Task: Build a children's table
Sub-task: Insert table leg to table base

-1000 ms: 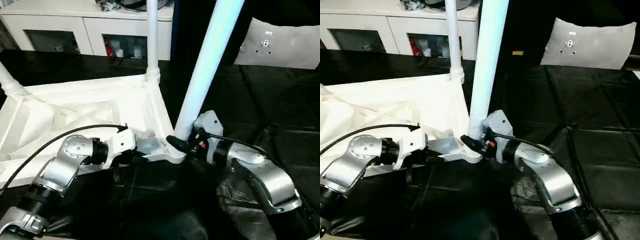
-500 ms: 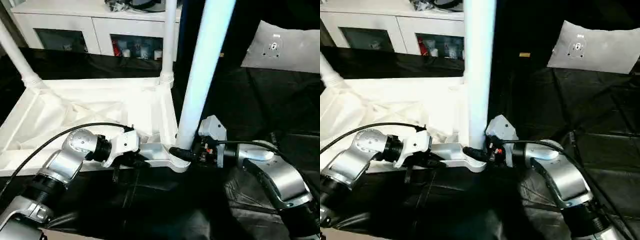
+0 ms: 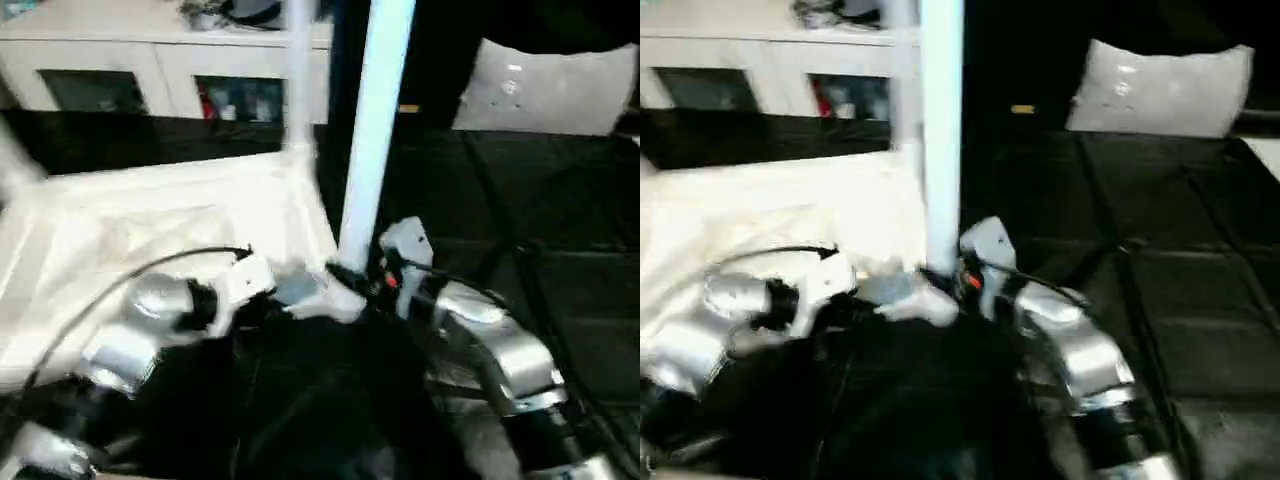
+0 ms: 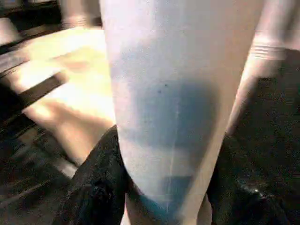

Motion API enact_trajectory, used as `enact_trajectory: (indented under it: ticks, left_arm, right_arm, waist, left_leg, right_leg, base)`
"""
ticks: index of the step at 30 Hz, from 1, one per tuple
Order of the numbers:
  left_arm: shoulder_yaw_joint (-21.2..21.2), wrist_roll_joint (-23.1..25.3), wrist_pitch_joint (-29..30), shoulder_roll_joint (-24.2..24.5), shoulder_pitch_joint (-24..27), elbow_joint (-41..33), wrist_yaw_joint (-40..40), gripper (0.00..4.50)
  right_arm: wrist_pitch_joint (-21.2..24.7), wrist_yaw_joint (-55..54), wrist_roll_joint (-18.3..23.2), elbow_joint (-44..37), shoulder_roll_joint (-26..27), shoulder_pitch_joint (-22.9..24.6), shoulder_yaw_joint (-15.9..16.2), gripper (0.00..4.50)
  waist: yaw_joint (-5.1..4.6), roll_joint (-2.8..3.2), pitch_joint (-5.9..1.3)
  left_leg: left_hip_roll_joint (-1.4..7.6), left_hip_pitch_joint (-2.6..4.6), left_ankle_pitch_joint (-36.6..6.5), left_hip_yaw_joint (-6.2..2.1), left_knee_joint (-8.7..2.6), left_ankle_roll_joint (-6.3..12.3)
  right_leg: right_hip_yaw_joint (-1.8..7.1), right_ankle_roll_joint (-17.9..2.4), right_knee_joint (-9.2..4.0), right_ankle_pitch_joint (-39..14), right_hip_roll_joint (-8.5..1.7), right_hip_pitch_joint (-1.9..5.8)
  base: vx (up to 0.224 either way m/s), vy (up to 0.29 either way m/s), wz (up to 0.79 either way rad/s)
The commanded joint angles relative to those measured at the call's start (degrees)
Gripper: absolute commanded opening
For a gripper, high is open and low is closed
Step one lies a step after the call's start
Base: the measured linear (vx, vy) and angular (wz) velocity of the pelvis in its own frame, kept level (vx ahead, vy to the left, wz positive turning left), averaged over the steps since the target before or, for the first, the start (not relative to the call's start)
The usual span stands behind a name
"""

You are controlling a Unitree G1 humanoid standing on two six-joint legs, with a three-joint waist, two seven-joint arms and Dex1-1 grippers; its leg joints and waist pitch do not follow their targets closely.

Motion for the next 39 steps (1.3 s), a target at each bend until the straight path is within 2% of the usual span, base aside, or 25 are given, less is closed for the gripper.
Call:
enact_trajectory:
  ticks: [1, 2, 3, 5, 6, 8, 9, 11, 13, 15, 17, 19, 22, 23, 25, 27, 28, 32, 33, 34, 35, 36, 39]
  left_arm:
    - [1.95, -0.41, 4.42, -2.58, 0.85, -6.98, 5.11, 0.00]
    - [1.54, 0.43, 6.78, -4.19, 1.35, -9.17, 7.07, 0.00]
    - [1.46, 0.64, 7.60, -4.90, 1.41, -9.79, 7.84, 0.00]
    - [0.21, 1.07, 11.93, -8.52, 1.45, -13.27, 11.27, 0.00]
    - [-0.05, 1.25, 12.33, -9.22, 1.11, -13.36, 11.90, 0.00]
    - [-0.40, 1.73, 12.78, -9.53, 0.36, -12.83, 12.67, 0.00]
    - [-0.76, 2.45, 12.60, -9.24, -0.08, -12.25, 12.99, 0.00]
    - [-1.26, 3.48, 13.11, -8.52, -0.62, -11.83, 13.76, 0.00]
    - [-1.96, 4.49, 14.00, -7.55, -1.10, -11.69, 13.70, 0.00]
    - [-1.99, 4.89, 15.00, -7.23, -1.50, -11.58, 13.97, 0.00]
    - [-1.63, 4.83, 15.62, -7.43, -1.92, -11.30, 14.66, 0.00]
    - [-1.45, 4.78, 15.23, -7.40, -2.66, -10.39, 15.12, 0.00]
    - [-1.61, 5.12, 13.71, -6.98, -3.67, -8.35, 15.32, 0.00]
    - [-1.59, 5.18, 13.17, -6.91, -3.92, -7.75, 15.33, 0.00]
    - [-1.06, 4.80, 11.42, -6.96, -4.62, -5.97, 15.22, 0.00]
    - [-0.93, 4.60, 8.89, -6.66, -5.21, -4.19, 14.55, 0.00]
    - [-0.84, 4.52, 8.18, -6.58, -5.35, -3.64, 14.39, 0.00]
    - [-1.05, 3.39, 3.19, -5.20, -6.21, -0.56, 11.50, 0.00]
    - [-1.33, 2.99, 1.03, -4.32, -6.41, 0.60, 9.77, 0.00]
    - [-1.59, 2.81, -0.75, -3.79, -6.51, 1.25, 8.81, 0.00]
    - [-1.65, 2.76, -1.15, -3.67, -6.53, 1.40, 8.61, 0.00]
    - [-1.97, 2.16, -2.19, -3.00, -6.46, 1.76, 6.86, 0.00]
    - [-2.75, 1.41, -5.30, -1.42, -6.55, 3.01, 3.18, 0.00]
  right_arm:
    - [2.10, -5.90, -2.14, 6.72, 1.63, 0.69, -0.96, 1.89]
    - [1.74, -7.96, -2.35, 7.99, 2.87, -0.13, -1.64, 1.89]
    - [1.61, -8.55, -2.41, 8.48, 3.25, -0.47, -1.85, 1.89]
    - [1.16, -10.93, -3.08, 11.04, 5.55, -2.24, -2.31, 1.89]
    - [1.15, -11.00, -3.10, 11.56, 5.97, -2.66, -2.25, 1.89]
    - [1.11, -10.92, -3.19, 12.05, 6.42, -3.08, -2.09, 1.89]
    - [0.98, -10.73, -3.22, 12.24, 6.50, -3.21, -1.92, 1.89]
    - [0.77, -10.55, -3.36, 12.45, 6.75, -3.23, -1.76, 1.89]
    - [0.33, -10.22, -3.39, 13.10, 6.75, -3.30, -1.69, 1.89]
    - [-0.14, -9.52, -2.48, 14.40, 7.25, -3.66, -2.57, 1.89]
    - [-0.56, -9.73, -2.34, 15.42, 7.54, -4.14, -3.27, 1.89]
    - [-1.39, -9.43, -2.20, 16.88, 7.68, -4.84, -3.89, 2.45]
    - [-2.92, -8.78, -2.70, 18.47, 7.24, -5.57, -3.95, 2.69]
    - [-3.27, -8.45, -2.79, 18.66, 7.02, -5.64, -3.88, 2.93]
    - [-4.18, -7.27, -2.77, 18.01, 6.26, -5.16, -3.85, 3.08]
    - [-5.45, -5.62, -2.91, 16.75, 5.17, -4.26, -3.69, 3.15]
    - [-5.73, -4.82, -2.73, 16.06, 4.73, -3.82, -3.65, 3.37]
    - [-7.76, -0.15, -1.20, 12.12, 2.00, -1.27, -4.31, 3.71]
    - [-9.17, 1.90, -0.67, 10.45, 0.39, -0.19, -4.44, 3.82]
    - [-9.66, 2.86, -0.39, 9.68, -0.36, 0.30, -4.51, 3.91]
    - [-9.76, 3.06, -0.34, 9.53, -0.52, 0.40, -4.53, 3.98]
    - [-10.14, 4.11, 0.23, 8.49, -1.26, 0.90, -5.07, 4.05]
    - [-11.24, 7.27, 1.50, 6.18, -3.34, 1.79, -6.05, 4.35]
  waist:
    - [0.32, 0.45, -2.57]
    - [0.05, 0.39, -2.64]
    - [-0.03, 0.27, -2.63]
    - [-0.11, 0.23, -2.80]
    - [-0.05, -0.17, -2.82]
    - [0.12, 0.15, -2.92]
    - [0.14, -0.04, -2.91]
    - [0.28, 0.15, -2.87]
    - [0.41, 0.06, -2.77]
    - [0.41, 0.24, -2.62]
    - [0.38, 0.38, -2.58]
    - [0.29, 0.32, -2.60]
    - [0.41, 0.39, -2.72]
    - [0.57, 0.32, -2.84]
    - [0.89, 0.76, -3.01]
    - [1.23, 0.65, -3.26]
    - [1.27, 0.68, -3.36]
    - [1.73, 0.96, -3.59]
    - [1.76, 0.87, -3.62]
    - [1.94, 1.11, -3.58]
    - [1.98, 0.90, -3.67]
    - [2.10, 1.45, -3.69]
    - [2.50, 1.23, -3.60]
  left_leg:
    - [2.80, -1.33, -11.71, -1.23, -5.83, 0.89]
    - [2.83, -1.55, -10.32, -1.03, -5.74, 1.20]
    - [2.70, -1.46, -9.77, -0.86, -5.61, 1.84]
    - [2.61, -1.76, -7.61, -0.81, -5.49, 2.59]
    - [2.61, -1.70, -6.50, -0.64, -5.37, 3.20]
    - [2.55, -1.87, -4.71, -0.66, -5.35, 3.95]
    - [2.55, -1.84, -4.22, -0.58, -5.31, 4.44]
    - [2.67, -1.77, -3.71, -0.59, -5.38, 4.84]
    - [2.78, -1.64, -4.56, -0.58, -5.47, 4.77]
    - [2.78, -1.53, -6.98, -0.61, -5.61, 4.06]
    - [2.85, -1.55, -7.96, -0.74, -5.72, 3.44]
    - [2.81, -1.48, -9.03, -0.78, -5.76, 3.07]
    - [2.75, -1.29, -9.48, -0.70, -5.69, 2.91]
    - [2.81, -1.42, -8.44, -0.70, -5.63, 2.92]
    - [2.88, -1.43, -6.81, -0.64, -5.60, 3.02]
    - [2.79, -1.38, -5.54, -0.47, -5.44, 3.33]
    - [2.84, -1.49, -5.06, -0.50, -5.42, 3.48]
    - [2.87, -1.66, -3.22, -0.45, -5.22, 4.58]
    - [2.90, -1.74, -2.70, -0.45, -5.17, 4.86]
    - [2.83, -1.67, -2.71, -0.45, -5.15, 5.16]
    - [2.84, -1.72, -2.10, -0.41, -5.02, 5.44]
    - [2.93, -1.65, -1.48, -0.42, -5.01, 5.46]
    - [3.01, -1.57, -1.98, -0.29, -5.01, 5.87]
  right_leg:
    - [2.57, -8.66, -4.92, -29.48, -4.35, 2.78]
    - [2.75, -10.01, -4.75, -26.47, -4.35, 2.90]
    - [2.74, -10.78, -4.75, -25.16, -4.19, 2.84]
    - [2.71, -12.10, -4.36, -22.11, -4.25, 3.25]
    - [2.69, -12.62, -4.45, -20.85, -4.22, 3.20]
    - [2.53, -13.24, -4.18, -18.46, -4.21, 3.46]
    - [2.46, -13.31, -4.22, -17.54, -4.19, 3.48]
    - [2.30, -13.49, -4.12, -16.71, -4.19, 3.47]
    - [2.20, -13.25, -4.23, -17.81, -4.28, 3.43]
    - [2.11, -12.29, -4.54, -21.62, -4.36, 3.33]
    - [2.09, -11.75, -4.61, -23.20, -4.40, 3.30]
    - [2.01, -11.44, -4.76, -24.18, -4.39, 3.21]
    - [2.00, -11.03, -5.06, -25.22, -4.46, 3.04]
    - [2.01, -11.31, -4.88, -23.84, -4.46, 3.15]
    - [2.00, -12.05, -4.50, -20.90, -4.38, 3.28]
    - [1.95, -12.91, -4.39, -17.63, -4.29, 3.42]
    - [1.96, -13.16, -4.17, -16.56, -4.34, 3.60]
    - [1.92, -14.38, -3.78, -12.61, -4.40, 3.92]
    - [1.91, -14.44, -3.72, -11.99, -4.44, 4.02]
    - [1.85, -14.34, -3.83, -12.12, -4.38, 3.94]
    - [1.90, -14.48, -3.67, -11.49, -4.40, 3.95]
    - [1.89, -15.02, -3.45, -10.74, -4.46, 3.88]
    - [1.92, -14.82, -3.58, -11.34, -4.40, 3.89]
  base:
    - [0.000, 0.000, 0.00]
    - [0.000, 0.000, 0.00]
    - [0.000, 0.000, 0.00]
    - [0.000, 0.000, 0.00]
    - [0.000, 0.000, 0.00]
    - [0.000, 0.000, 0.00]
    - [0.000, 0.000, 0.00]
    - [0.000, 0.000, 0.00]
    - [0.000, 0.000, 0.00]
    - [0.000, 0.000, 0.00]
    - [0.000, 0.000, 0.00]
    - [0.000, 0.000, 0.00]
    - [0.000, 0.000, 0.00]
    - [0.000, 0.000, 0.00]
    - [0.000, 0.000, 0.00]
    - [0.000, 0.000, 0.00]
    - [0.000, 0.000, 0.00]
    - [0.000, 0.000, 0.00]
    - [0.000, 0.000, 0.00]
    - [0.000, 0.000, 0.00]
    - [0.000, 0.000, 0.00]
    - [0.000, 0.000, 0.00]
    - [0.000, 0.000, 0.00]
